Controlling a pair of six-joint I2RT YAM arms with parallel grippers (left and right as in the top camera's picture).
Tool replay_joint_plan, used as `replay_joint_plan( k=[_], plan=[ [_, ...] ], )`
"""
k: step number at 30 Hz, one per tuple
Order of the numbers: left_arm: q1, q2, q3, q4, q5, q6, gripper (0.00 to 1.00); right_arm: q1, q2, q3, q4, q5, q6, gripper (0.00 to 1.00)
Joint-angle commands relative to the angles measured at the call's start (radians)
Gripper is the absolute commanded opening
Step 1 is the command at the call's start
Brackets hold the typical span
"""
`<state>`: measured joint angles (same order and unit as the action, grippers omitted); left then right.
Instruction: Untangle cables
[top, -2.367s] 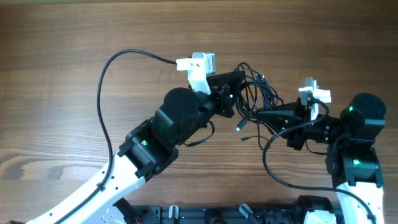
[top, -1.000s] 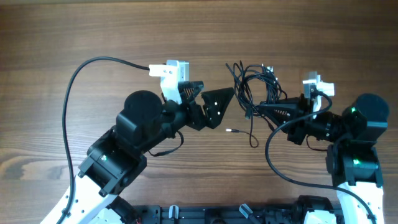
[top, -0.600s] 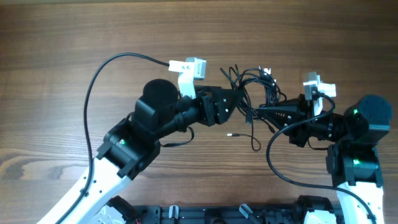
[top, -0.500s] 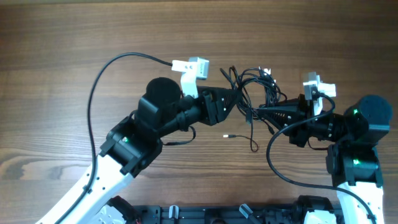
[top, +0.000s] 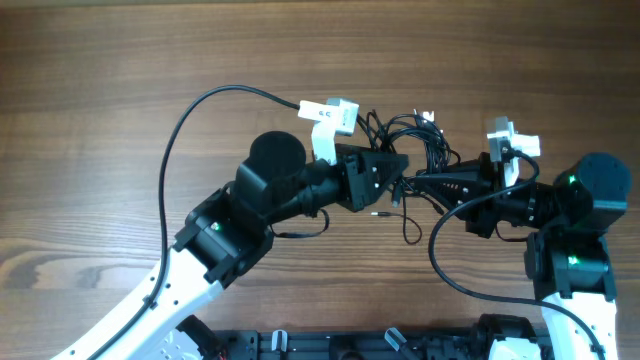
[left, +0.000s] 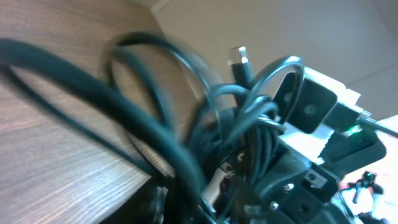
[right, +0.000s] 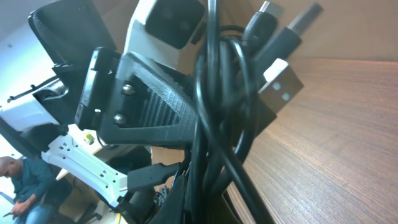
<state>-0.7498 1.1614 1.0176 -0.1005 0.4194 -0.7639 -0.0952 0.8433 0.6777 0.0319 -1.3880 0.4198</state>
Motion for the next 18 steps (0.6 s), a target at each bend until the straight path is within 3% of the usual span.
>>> replay_joint_plan(
  k=[1,8,13,18],
  plan=[
    [-0.008,0.010,0.017,0.010,0.013,0.008,0.04,0.002,-0.009,0.003,0.008,-0.020,0.003,0.04],
    [-0.006,0.010,0.017,0.060,-0.030,0.027,0.04,0.002,-0.009,0.003,0.005,-0.020,0.002,0.04],
    [-0.006,0.010,0.017,0.081,-0.213,0.021,0.04,0.002,-0.009,0.003,0.006,-0.059,-0.011,0.04],
    [-0.007,0.010,0.017,0.222,-0.309,-0.013,0.04,0.002,-0.009,0.003,0.006,-0.153,-0.080,0.04]
  ],
)
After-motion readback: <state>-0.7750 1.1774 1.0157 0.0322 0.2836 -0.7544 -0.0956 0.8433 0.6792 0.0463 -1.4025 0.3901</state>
